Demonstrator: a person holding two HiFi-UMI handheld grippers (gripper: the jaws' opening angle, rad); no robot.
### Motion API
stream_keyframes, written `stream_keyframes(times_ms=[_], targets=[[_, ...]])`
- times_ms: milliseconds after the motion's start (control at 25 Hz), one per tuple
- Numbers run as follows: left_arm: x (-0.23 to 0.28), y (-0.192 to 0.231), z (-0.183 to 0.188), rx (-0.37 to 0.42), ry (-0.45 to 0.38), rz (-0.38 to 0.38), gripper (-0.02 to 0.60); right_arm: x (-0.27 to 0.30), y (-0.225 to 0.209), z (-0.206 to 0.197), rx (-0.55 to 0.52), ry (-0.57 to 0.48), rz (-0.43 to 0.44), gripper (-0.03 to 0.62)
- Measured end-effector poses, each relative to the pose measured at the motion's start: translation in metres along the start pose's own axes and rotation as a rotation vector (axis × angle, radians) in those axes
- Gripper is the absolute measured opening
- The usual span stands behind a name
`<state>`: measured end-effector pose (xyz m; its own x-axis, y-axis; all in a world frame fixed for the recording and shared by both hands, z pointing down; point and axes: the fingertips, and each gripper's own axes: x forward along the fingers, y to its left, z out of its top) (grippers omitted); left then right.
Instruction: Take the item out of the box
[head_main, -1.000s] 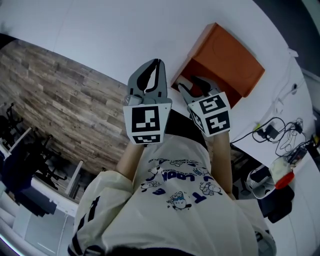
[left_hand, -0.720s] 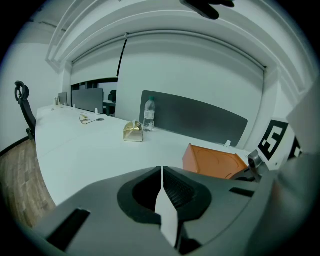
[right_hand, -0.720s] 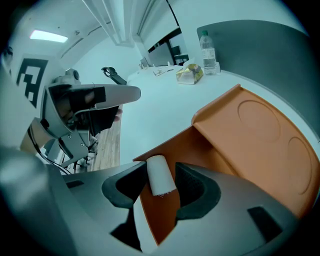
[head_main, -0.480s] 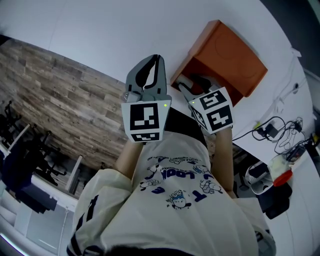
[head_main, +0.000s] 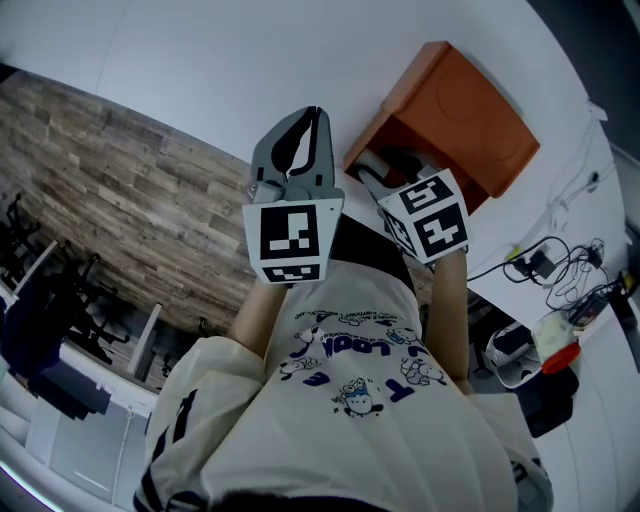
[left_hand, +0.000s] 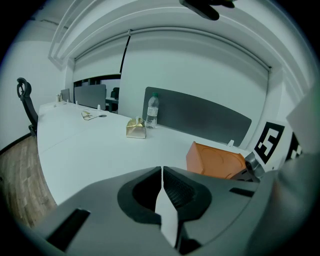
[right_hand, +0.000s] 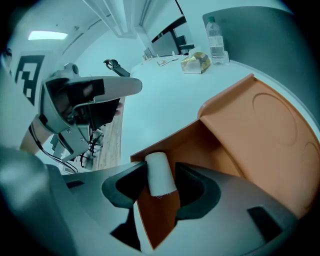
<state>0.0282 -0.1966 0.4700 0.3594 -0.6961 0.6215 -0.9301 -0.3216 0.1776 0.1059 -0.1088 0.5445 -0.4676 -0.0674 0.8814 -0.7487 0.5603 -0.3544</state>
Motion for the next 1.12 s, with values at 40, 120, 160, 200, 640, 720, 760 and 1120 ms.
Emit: stream_keyframes(times_ms=[40, 120, 160, 200, 640, 720, 760, 1120], targets=[[0.000, 0.001, 0.000, -0.002, 0.001, 0.001, 0.023, 0.001, 0.000, 0.000, -0.001, 0.004, 0.005, 0.190], [0.000, 0.002, -0.001, -0.007, 0.002, 0.003, 0.023, 0.001, 0.001, 0.000, -0.004, 0.014, 0.017, 0.190], [0.000, 0.003, -0.001, -0.009, 0.003, 0.005, 0.023, 0.002, 0.001, 0.000, -0.008, 0.019, 0.022, 0.190], [0.001, 0.003, -0.001, -0.011, 0.004, 0.007, 0.023, 0.002, 0.001, 0.000, -0.015, 0.024, 0.027, 0.190], [0.002, 0.007, -0.001, -0.022, 0.003, 0.017, 0.023, -0.003, -0.009, 0.007, -0.030, 0.025, -0.015, 0.198], [0.002, 0.007, -0.001, -0.022, 0.003, 0.016, 0.023, -0.007, -0.016, 0.010, -0.017, 0.010, -0.035, 0.198], [0.002, 0.006, 0.000, -0.022, 0.003, 0.015, 0.023, -0.008, -0.018, 0.012, -0.011, 0.004, -0.045, 0.198], [0.003, -0.001, -0.001, -0.016, 0.005, 0.008, 0.023, -0.020, -0.011, 0.013, -0.042, -0.010, -0.014, 0.195]])
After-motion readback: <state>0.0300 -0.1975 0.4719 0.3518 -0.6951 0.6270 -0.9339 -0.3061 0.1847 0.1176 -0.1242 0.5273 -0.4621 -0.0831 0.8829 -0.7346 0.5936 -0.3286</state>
